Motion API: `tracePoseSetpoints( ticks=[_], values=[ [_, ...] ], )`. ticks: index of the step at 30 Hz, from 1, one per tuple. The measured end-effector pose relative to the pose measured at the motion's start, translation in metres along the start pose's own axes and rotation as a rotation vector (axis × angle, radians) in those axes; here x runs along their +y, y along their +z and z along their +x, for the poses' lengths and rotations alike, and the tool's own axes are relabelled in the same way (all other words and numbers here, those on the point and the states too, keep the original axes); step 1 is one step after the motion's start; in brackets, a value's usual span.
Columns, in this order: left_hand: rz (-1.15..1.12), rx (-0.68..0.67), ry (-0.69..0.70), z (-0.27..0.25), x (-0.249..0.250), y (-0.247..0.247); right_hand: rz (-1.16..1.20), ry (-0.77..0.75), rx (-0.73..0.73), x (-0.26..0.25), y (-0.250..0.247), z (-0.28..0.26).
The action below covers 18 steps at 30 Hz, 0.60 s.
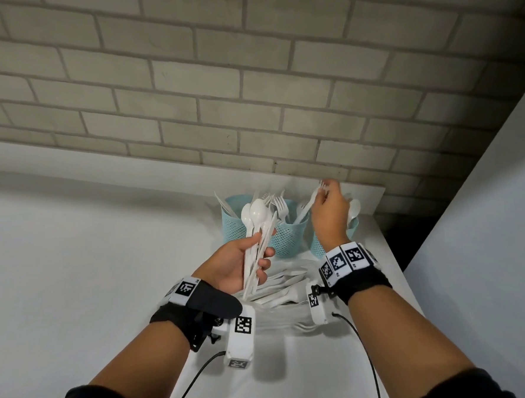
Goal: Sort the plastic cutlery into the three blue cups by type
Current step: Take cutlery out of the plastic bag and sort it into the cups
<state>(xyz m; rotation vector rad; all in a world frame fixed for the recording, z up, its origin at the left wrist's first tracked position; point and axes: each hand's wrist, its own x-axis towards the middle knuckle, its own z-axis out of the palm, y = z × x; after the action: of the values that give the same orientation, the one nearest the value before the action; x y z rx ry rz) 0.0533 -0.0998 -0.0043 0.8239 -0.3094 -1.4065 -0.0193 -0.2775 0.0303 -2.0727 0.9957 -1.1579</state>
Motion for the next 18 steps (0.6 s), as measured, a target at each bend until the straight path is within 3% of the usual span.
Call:
tracePoseSetpoints(
  ticks=[4, 8, 12, 18],
  values=[
    [-0.017, -0.032, -0.001, 0.0005, -0.0006, -0.0032, -0.146, -0.046, -0.207, 0.0085, 0.0118, -0.0058],
    [-0.016, 0.002, 0.034, 0.0017, -0.0033, -0.0039, -0.273, -0.117, -0.319, 0.0096, 0.0137, -0.0010],
    [0.010, 0.131, 0.092, 0.0015, -0.0069, 0.0002, -0.415, -0.132, -0.343, 0.0086, 0.0114, -0.0013],
    [0.007, 0.192, 0.141, -0.0020, -0.0077, 0.0010, -0.455, -0.050, -0.430, 0.0029, 0.0090, -0.0046]
  ],
)
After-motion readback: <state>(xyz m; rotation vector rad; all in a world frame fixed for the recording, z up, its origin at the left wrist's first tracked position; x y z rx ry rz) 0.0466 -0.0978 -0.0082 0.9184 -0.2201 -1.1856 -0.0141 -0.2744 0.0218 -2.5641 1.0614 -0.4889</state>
